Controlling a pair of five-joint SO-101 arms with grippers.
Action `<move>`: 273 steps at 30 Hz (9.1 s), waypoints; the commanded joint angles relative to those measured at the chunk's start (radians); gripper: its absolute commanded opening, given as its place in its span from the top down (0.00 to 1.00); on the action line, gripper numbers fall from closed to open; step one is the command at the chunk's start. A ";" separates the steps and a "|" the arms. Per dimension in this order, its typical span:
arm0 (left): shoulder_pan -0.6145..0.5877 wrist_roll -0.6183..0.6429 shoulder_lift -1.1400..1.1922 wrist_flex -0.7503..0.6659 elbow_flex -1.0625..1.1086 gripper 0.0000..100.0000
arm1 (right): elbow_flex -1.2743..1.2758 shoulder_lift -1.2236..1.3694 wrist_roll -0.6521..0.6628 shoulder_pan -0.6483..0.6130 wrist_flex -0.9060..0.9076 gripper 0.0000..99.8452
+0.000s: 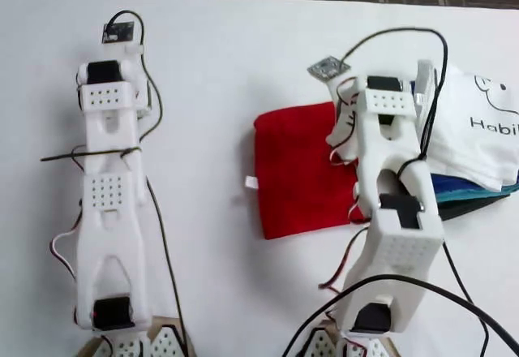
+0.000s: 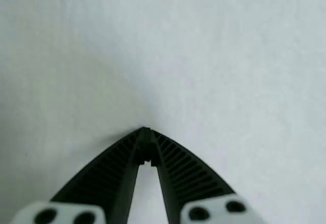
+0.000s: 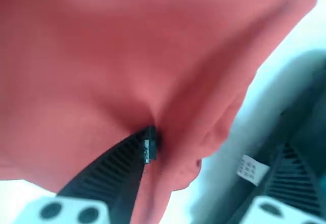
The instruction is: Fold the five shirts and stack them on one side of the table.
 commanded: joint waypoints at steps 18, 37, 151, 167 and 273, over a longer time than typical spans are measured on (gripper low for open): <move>-0.009 0.006 -0.003 -0.026 -0.031 0.97 | -0.038 0.136 -0.058 -0.081 -0.039 0.90; -0.009 0.006 -0.003 -0.026 -0.031 0.97 | -0.083 0.093 -0.118 -0.035 -0.030 0.98; -0.012 0.008 -0.003 -0.026 -0.031 0.97 | -0.261 -0.110 -0.074 0.691 0.010 0.84; -0.012 0.008 -0.003 -0.026 -0.031 0.97 | -0.528 -0.216 -0.066 0.638 0.062 0.84; -0.011 0.008 -0.003 -0.026 -0.031 0.97 | -0.988 0.441 -0.284 0.289 -0.272 0.95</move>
